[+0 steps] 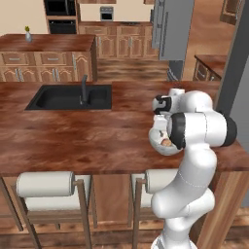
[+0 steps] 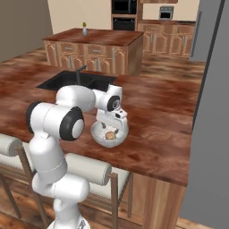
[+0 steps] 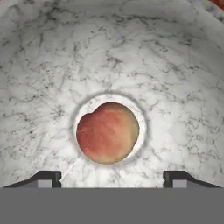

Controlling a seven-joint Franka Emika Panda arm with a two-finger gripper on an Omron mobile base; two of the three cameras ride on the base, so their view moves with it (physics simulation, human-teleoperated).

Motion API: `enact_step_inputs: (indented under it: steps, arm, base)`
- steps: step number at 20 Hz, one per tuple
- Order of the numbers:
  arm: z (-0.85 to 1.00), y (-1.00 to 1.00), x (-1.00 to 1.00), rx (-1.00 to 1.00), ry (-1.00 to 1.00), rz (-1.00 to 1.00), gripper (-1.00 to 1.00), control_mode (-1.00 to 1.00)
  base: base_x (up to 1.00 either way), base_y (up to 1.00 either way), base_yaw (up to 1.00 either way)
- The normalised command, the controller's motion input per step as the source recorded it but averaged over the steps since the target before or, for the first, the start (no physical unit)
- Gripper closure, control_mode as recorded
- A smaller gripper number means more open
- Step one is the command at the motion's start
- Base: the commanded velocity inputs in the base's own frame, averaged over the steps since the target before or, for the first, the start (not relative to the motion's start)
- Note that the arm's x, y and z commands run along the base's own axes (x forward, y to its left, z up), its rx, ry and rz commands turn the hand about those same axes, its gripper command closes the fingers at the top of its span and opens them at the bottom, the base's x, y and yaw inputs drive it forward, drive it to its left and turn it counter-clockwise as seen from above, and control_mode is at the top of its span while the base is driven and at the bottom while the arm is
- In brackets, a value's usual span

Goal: Retrieve the peach and mango from the fridge and place them into the bowl on the dining table.

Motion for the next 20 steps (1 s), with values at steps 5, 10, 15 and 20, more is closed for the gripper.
enact_step_inputs:
  steps: [5, 10, 15, 20]
  arm:
    - [0.29, -0.04, -0.13, 0.0, -0.02, 0.0, -1.0, -1.0]
    - [0.99, 0.0, -0.95, -0.04, -0.27, 0.03, -1.0, -1.0]
    - [0.99, 0.01, -1.0, -0.1, -0.43, 0.09, -1.0, -1.0]
    - [0.79, 0.27, -1.0, -0.19, -0.45, 0.09, -1.0, -1.0]
  base:
    - [0.0, 0.0, 0.0]
    - [0.0, 0.0, 0.0]
    - [0.0, 0.0, 0.0]
    - [0.0, 0.0, 0.0]
